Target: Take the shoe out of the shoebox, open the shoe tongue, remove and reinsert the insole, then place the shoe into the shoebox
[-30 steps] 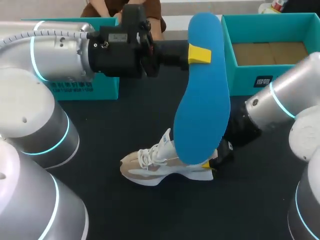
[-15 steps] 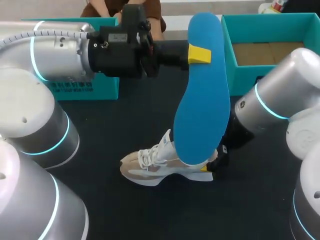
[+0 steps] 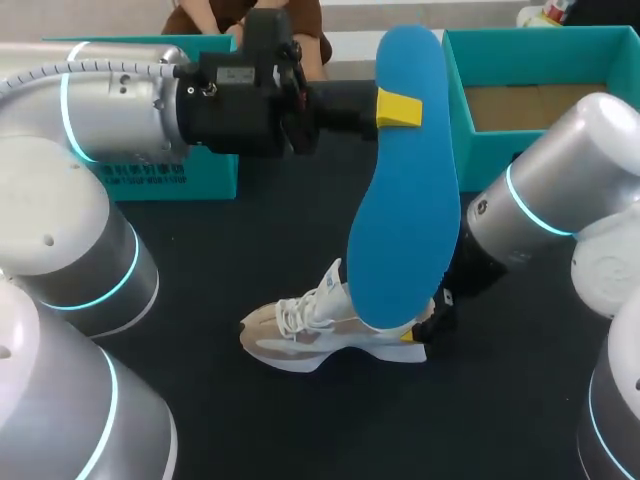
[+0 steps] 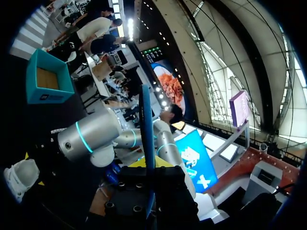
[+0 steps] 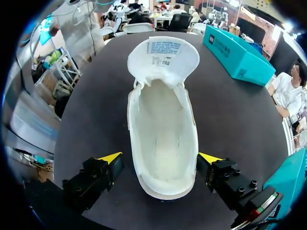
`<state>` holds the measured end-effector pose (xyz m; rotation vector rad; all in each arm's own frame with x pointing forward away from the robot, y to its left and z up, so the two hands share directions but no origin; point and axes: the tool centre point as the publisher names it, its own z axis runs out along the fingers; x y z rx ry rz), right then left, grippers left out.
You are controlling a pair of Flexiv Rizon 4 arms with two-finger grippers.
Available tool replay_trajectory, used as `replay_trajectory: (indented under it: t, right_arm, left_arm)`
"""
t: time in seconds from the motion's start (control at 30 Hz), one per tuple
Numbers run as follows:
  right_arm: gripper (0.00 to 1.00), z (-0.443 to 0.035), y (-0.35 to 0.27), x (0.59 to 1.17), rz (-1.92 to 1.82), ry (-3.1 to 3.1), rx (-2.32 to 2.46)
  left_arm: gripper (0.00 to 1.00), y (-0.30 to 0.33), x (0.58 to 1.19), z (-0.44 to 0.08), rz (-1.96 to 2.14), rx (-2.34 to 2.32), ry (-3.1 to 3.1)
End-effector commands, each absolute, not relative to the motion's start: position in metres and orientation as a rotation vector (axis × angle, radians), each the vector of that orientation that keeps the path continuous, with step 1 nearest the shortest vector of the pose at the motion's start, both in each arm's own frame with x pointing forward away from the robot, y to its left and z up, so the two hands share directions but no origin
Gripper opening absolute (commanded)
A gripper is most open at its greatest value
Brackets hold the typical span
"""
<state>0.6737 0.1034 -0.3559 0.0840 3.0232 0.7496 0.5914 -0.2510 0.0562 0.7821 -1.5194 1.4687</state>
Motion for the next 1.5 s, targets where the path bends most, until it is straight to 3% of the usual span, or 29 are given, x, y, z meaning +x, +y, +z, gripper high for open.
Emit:
replay_trajectory:
  t: [0.03,0.8,1.5]
  right_arm:
    - [1.00,-0.357,0.105,0.671,0.746,3.022,0.085]
    - [1.00,-0.357,0.105,0.671,0.746,3.022,0.085]
    - [1.00,-0.308,0.080,0.667,0.345,3.040,0.220]
  left_arm:
    - [0.00,-0.251,0.590,0.056,1.468,0.785,-1.520]
    - [0.00,-0.251,0.590,0.056,1.468,0.785,-1.520]
    - [0.00,-0.251,0.590,0.056,1.468,0.785,-1.520]
